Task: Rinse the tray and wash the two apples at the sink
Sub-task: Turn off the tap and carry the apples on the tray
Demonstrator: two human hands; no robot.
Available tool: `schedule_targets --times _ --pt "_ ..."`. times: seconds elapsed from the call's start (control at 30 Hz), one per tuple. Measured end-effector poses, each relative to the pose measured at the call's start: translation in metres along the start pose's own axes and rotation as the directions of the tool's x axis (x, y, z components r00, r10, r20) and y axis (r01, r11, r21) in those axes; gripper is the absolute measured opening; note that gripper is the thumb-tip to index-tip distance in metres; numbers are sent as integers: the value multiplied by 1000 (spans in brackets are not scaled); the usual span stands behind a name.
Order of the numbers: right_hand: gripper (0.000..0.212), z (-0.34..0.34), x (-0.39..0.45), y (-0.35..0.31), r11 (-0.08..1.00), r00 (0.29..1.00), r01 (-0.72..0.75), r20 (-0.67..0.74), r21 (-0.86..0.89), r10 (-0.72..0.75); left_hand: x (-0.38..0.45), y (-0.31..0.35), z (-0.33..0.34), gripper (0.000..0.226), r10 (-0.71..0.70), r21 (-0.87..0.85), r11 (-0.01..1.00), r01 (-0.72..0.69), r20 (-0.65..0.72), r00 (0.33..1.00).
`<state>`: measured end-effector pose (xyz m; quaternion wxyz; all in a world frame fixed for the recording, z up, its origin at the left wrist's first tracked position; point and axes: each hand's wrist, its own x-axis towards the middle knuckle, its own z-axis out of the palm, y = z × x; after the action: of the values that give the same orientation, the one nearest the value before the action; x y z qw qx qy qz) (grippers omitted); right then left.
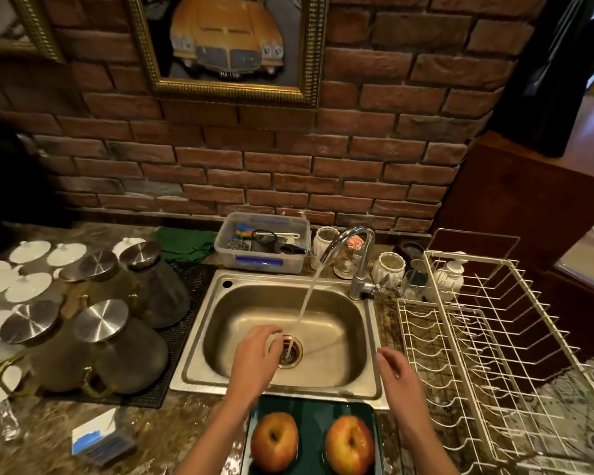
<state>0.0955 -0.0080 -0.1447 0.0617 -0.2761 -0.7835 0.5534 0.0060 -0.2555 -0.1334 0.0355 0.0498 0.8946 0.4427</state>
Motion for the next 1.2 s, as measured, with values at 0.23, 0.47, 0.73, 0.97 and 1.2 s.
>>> schedule_targets --times 0.23,0.47,0.73,0.97,1.2 --pt "36 22 35 -33 910 959 282 59 -304 -277 34 -12 -17 50 121 448 892 -67 -93 988" --pt "48 47 80 -41 791 929 368 155 -488 -336 76 -32 2 63 128 593 800 -90 -22 992" --pt "82 57 144 -10 673 973 226 132 -705 -188 118 -45 31 82 87 621 771 -139 114 990" --pt "95 52 210 14 705 999 41 42 -708 -17 143 -65 61 97 38 609 775 -167 219 975" --pt "91 53 264 30 858 990 -138 -47 -495 133 158 -85 83 102 14 603 780 -168 251 968"
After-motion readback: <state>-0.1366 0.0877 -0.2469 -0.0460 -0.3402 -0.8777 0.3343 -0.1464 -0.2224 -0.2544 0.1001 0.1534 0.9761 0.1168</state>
